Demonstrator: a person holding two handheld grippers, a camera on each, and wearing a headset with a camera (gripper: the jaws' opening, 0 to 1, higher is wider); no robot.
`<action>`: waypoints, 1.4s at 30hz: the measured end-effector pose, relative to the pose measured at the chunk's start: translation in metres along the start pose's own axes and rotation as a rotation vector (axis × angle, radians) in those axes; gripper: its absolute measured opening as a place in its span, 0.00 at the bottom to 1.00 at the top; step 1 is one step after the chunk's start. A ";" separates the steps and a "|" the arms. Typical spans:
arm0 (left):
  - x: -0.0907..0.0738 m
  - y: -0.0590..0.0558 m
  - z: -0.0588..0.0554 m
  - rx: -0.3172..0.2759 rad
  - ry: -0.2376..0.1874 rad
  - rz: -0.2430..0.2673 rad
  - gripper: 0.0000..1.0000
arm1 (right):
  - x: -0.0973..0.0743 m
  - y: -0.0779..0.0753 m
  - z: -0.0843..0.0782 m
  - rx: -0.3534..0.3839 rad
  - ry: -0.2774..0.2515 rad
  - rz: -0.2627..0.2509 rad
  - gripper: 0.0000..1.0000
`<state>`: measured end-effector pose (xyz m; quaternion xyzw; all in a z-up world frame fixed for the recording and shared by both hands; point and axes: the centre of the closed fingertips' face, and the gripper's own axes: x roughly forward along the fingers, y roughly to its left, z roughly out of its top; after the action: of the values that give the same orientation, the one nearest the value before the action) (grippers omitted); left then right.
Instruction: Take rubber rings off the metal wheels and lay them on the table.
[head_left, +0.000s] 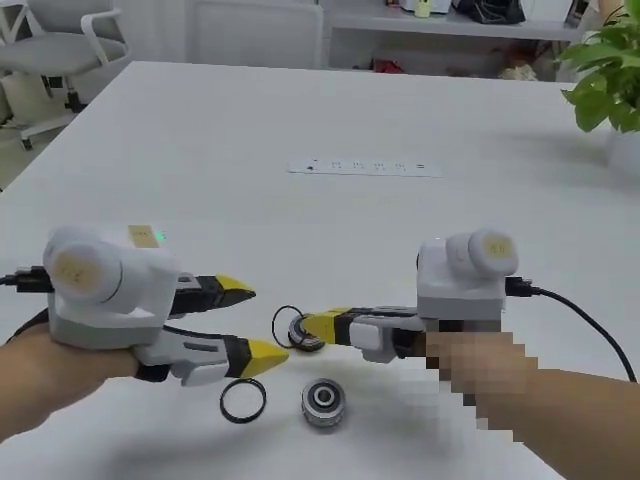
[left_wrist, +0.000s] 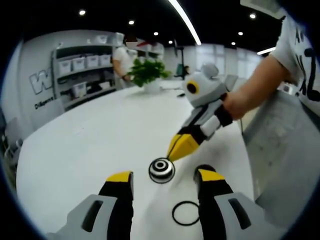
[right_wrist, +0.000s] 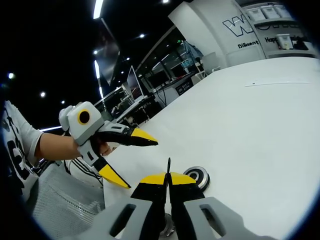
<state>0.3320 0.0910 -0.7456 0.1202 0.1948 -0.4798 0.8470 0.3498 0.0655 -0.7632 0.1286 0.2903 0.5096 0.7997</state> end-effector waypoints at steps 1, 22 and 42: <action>-0.002 0.000 -0.001 -0.001 0.000 0.001 0.54 | 0.001 0.001 0.000 0.001 0.001 0.003 0.00; -0.029 0.007 -0.021 -0.034 0.025 0.037 0.63 | 0.027 0.023 -0.015 0.006 0.056 0.063 0.00; -0.039 0.016 -0.030 -0.059 0.041 0.066 0.63 | 0.045 0.022 -0.028 0.002 0.110 0.065 0.00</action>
<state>0.3208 0.1412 -0.7551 0.1113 0.2220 -0.4432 0.8613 0.3312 0.1128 -0.7893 0.1106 0.3300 0.5412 0.7655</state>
